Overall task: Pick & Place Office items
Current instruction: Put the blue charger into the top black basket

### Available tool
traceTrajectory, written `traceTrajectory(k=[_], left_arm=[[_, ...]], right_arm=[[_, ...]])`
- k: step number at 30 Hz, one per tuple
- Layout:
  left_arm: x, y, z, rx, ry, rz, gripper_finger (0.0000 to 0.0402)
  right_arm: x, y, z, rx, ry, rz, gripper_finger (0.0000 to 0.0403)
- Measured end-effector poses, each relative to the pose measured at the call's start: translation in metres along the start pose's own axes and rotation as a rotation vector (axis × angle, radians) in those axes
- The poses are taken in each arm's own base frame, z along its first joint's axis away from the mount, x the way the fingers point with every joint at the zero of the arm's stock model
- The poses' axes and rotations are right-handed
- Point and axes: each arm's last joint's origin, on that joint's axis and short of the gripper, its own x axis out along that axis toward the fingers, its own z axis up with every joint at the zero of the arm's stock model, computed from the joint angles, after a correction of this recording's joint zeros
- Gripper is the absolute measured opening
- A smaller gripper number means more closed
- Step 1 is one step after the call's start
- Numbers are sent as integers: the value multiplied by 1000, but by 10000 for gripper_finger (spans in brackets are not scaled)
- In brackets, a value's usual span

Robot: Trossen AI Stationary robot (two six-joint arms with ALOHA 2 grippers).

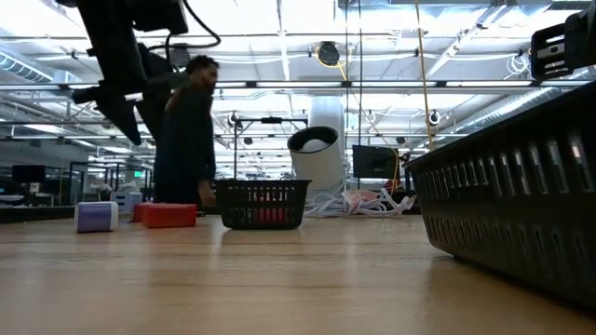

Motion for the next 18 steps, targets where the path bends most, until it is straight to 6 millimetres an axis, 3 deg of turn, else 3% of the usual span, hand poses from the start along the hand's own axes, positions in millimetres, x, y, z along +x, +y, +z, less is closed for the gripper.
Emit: traceTrajectory(k=[4, 13, 18], left_arm=[[8, -2, 1, -9, 56, 11, 209], [27, 3, 4, -49, 176, 126, 281], [35, 7, 5, -92, 244, 173, 302]], right_arm=[[0, 0, 0, 0, 0, 0, 232], [0, 0, 0, 0, 0, 0, 228], [0, 0, 0, 0, 0, 0, 228]])
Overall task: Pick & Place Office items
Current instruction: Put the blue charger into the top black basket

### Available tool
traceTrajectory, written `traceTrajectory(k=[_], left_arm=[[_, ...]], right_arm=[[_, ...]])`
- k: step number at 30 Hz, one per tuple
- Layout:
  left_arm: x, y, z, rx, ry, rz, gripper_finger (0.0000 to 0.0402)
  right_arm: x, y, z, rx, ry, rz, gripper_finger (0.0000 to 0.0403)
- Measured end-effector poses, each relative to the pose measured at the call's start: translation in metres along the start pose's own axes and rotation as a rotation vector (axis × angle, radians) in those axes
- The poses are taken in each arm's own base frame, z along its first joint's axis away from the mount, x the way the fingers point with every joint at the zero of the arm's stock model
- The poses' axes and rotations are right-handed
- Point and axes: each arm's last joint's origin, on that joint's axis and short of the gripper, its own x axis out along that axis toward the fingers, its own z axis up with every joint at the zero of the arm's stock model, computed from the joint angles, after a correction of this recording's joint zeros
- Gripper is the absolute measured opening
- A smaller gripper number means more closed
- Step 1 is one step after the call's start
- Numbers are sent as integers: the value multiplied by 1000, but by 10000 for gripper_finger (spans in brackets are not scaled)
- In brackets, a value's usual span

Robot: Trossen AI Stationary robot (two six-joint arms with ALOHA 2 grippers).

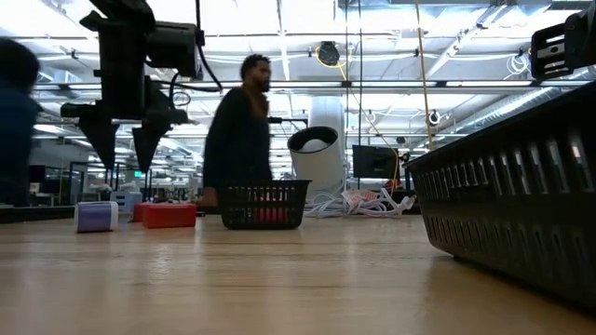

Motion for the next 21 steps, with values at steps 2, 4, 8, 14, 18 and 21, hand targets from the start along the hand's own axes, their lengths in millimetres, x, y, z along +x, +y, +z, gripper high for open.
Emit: traceTrajectory(k=[2, 4, 8, 14, 18, 21], left_arm=[[5, 1, 2, -1, -3, -10, 302], [12, 1, 4, -18, 17, -36, 299], [26, 8, 4, -56, 76, -44, 287], [44, 15, -1, -103, 94, -33, 272], [49, 14, -3, -100, 92, -73, 262], [49, 12, -3, -79, 92, -101, 253]], right_arm=[[0, 0, 0, 0, 0, 0, 230], [0, 0, 0, 0, 0, 0, 231], [0, 0, 0, 0, 0, 0, 228], [0, 0, 0, 0, 0, 0, 229], [0, 0, 0, 0, 0, 0, 232], [0, 0, 0, 0, 0, 0, 232]])
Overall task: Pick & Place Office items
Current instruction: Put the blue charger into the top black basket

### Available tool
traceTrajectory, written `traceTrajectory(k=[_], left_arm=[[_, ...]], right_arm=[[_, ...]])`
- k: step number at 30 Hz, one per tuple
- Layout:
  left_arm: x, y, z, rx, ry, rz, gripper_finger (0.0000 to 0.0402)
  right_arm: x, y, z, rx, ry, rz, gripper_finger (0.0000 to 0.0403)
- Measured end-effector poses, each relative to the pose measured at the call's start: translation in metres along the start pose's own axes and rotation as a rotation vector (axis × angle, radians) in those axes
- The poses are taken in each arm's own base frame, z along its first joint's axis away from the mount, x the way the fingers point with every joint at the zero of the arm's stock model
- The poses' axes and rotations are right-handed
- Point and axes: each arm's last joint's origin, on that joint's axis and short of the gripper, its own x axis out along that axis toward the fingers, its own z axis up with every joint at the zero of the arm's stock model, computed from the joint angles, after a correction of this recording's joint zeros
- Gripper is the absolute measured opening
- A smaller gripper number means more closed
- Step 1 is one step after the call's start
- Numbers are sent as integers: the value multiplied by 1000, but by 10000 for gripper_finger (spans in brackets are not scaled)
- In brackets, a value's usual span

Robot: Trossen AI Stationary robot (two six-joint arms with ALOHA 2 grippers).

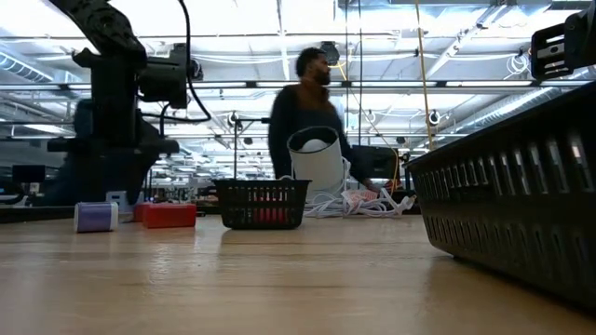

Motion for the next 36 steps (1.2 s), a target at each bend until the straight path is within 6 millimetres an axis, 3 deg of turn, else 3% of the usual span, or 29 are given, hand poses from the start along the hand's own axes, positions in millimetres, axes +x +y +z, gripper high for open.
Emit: traceTrajectory(k=[11, 26, 36], left_arm=[[-1, -2, 0, 38, 1, -13, 225], [-2, -1, -2, 82, 37, -40, 245], [-12, -11, 0, 140, 27, -85, 219]], right_arm=[[0, 0, 0, 0, 0, 0, 228], [0, 0, 0, 0, 0, 0, 229], [0, 0, 0, 0, 0, 0, 230]])
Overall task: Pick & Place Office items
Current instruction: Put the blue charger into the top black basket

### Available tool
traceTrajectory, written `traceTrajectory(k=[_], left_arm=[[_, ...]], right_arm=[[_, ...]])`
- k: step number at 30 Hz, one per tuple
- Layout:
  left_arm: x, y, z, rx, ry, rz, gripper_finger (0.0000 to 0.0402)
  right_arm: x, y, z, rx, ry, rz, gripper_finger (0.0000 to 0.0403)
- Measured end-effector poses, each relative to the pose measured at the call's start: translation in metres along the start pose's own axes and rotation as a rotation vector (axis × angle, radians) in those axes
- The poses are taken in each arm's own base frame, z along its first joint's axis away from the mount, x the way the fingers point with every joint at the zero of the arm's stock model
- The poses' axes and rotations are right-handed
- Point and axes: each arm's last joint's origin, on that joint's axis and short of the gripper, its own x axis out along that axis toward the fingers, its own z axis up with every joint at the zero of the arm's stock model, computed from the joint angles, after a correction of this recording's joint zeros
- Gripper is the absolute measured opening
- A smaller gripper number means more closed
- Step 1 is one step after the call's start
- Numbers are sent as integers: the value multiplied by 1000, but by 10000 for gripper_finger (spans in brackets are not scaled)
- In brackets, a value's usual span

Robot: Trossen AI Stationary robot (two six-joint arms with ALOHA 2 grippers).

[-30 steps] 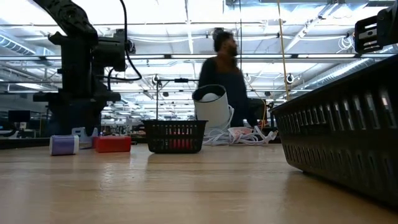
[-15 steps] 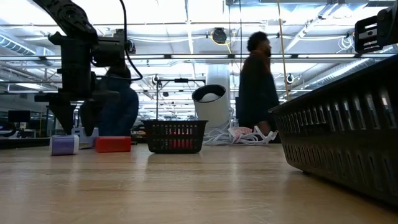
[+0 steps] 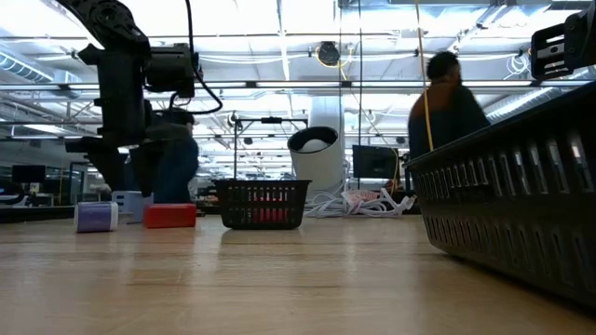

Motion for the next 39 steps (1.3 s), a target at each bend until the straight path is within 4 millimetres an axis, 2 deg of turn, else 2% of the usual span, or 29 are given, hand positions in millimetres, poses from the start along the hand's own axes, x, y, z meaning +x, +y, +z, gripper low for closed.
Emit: traceTrajectory(k=[13, 23, 30, 39], left_arm=[[-1, -9, -11, -7, -4, -4, 187], [13, -23, -22, 7, 11, 33, 168], [18, -27, -22, -6, -3, 24, 155], [18, -27, -19, -68, -20, 18, 177]], right_arm=[[0, 0, 0, 0, 0, 0, 231], [0, 0, 0, 0, 0, 0, 230], [0, 0, 0, 0, -1, 0, 231], [0, 0, 0, 0, 0, 0, 228]])
